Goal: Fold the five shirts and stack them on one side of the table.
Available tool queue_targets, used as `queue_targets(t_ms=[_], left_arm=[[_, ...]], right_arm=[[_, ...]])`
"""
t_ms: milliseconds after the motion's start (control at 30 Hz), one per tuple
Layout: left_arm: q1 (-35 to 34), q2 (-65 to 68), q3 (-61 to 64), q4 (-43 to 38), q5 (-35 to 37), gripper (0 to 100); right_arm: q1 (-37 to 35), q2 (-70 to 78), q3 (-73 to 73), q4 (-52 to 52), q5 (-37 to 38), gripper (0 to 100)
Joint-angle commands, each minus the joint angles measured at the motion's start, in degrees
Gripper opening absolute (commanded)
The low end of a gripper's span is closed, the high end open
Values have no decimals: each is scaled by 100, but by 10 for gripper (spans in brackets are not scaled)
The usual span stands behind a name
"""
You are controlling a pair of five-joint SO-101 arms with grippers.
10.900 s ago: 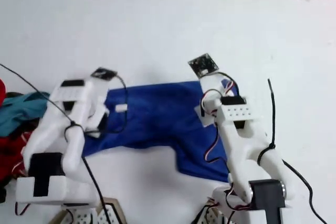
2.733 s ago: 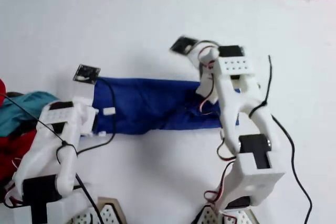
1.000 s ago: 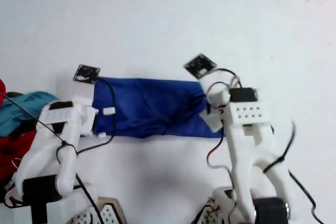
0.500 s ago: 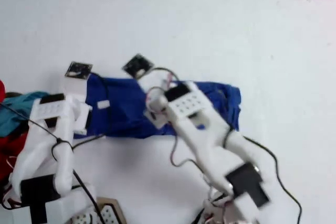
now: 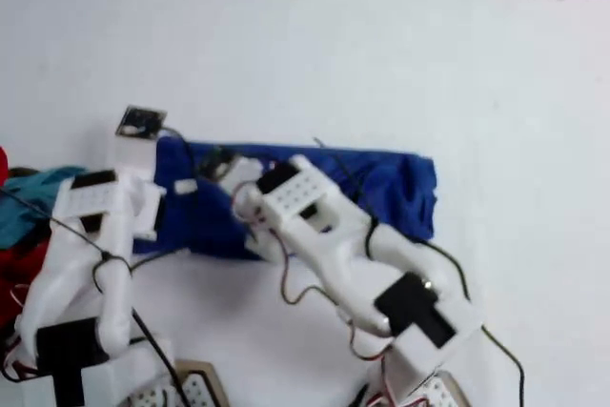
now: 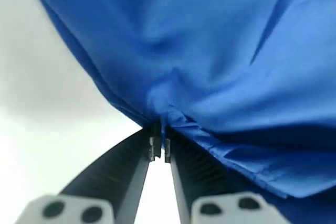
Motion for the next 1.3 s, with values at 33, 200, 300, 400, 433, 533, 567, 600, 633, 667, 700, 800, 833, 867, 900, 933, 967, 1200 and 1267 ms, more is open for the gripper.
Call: queue_targets(t_ms=[33,200,300,400,433,533,567,600,633,667,700,800,833,867,900,933,967,1200,1267], left_arm=[[-62,-141,-180,-26,-9,24],[-62,-149,-532,352,70,24],[-70,-123,-1059,905,712,36],[-211,-88,-1499,1081,1099,141],[-273,-88,-1560,1073,1152,190],[-440,-79,-1587,1037,1187,280],[-492,-79,-1569,949,1187,276],[-563,-70,-1569,888,1187,269],[-624,-70,-1569,800,1187,266],[-651,-70,-1569,721,1187,268],[-659,-70,-1569,659,1187,268],[-651,167,-1596,615,1196,268],[-651,343,-1622,607,1196,268],[-651,563,-1631,563,1196,268],[-651,800,-1631,519,1196,268],[-651,1020,-1648,466,1204,268],[-651,1248,-1727,466,1204,266],[-624,2426,-2800,1046,1495,267],[-545,2725,-3099,1292,1486,267]], right_arm=[[400,-787,-255,48,325,20],[1244,-2026,-255,84,554,20],[1754,-2862,-255,251,730,20],[2273,-3538,-255,655,985,20],[2466,-3732,-255,813,1081,20],[3187,-4277,-255,1235,1459,20],[3468,-4444,-255,1332,1626,20],[3767,-4567,-255,1411,1785,20],[4040,-4673,-255,1464,1925,20],[4295,-4778,-229,1499,2040,20],[4523,-4857,-220,1560,2119,20],[4919,-5015,-220,1798,2356,20],[4980,-5033,-220,1868,2409,20],[5015,-5068,-229,1930,2435,20],[5024,-5103,-229,1965,2426,20],[5024,-5130,-220,1982,2426,20],[5015,-5156,-220,2009,2418,20],[5015,-5235,-220,2044,2391,20],[5007,-5235,-220,2114,2391,20]])
